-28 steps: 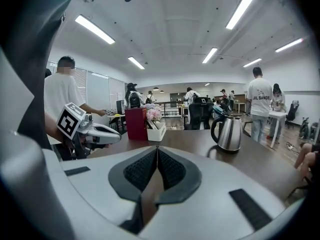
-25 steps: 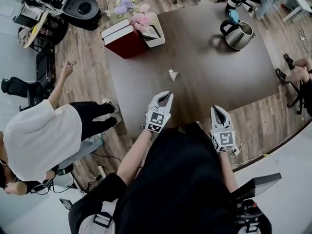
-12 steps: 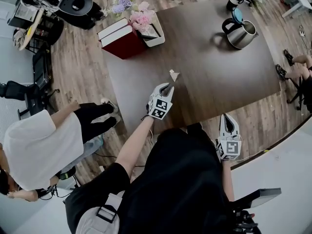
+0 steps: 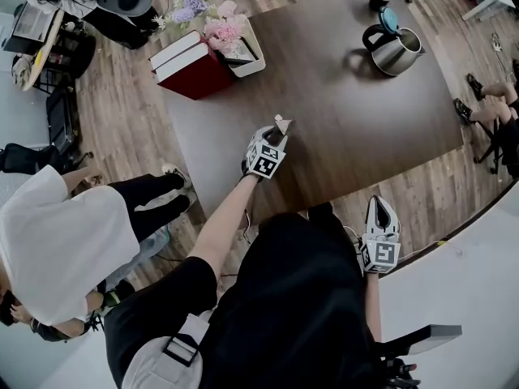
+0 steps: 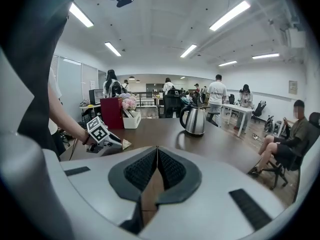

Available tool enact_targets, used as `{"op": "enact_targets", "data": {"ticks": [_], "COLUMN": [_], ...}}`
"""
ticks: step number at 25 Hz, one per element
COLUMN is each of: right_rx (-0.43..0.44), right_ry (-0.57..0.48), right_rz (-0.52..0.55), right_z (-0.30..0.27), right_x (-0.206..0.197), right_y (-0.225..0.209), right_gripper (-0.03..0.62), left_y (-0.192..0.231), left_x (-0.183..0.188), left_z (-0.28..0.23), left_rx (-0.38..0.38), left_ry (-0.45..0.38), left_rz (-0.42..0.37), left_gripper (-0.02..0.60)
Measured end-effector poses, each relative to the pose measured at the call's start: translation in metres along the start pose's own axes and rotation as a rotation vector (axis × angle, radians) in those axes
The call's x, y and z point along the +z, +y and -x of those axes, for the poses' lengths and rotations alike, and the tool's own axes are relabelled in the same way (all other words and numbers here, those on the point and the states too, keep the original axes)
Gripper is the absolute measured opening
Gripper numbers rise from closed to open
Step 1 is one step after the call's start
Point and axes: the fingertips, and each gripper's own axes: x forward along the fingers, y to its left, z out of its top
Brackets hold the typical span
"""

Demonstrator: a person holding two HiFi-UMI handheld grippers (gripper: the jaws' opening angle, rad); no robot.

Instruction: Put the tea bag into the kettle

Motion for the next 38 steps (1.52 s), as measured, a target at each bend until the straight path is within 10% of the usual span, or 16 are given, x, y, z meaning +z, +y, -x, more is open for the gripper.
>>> {"op": "enact_targets", "data": {"ticks": [25,38], "right_rx": [-0.071,-0.081], "right_ry": [0.007,-0.009], "right_rz": [-0.046,-0.049], "right_z": [0.016,0.022], "right_x": [-0.015,-0.013], "right_y": [-0.01,-0.009], "right_gripper": [0.008,0.008], "left_y": [0.002,-0.006], "left_x": [-0.004,-0.003], "left_z": [-0.038,-0.039], "left_rx": [-0.016,-0.037], "left_ry": [0.121,0.134], "left_rz": [0.003,0.009], "left_gripper": [0.15,0.034]}}
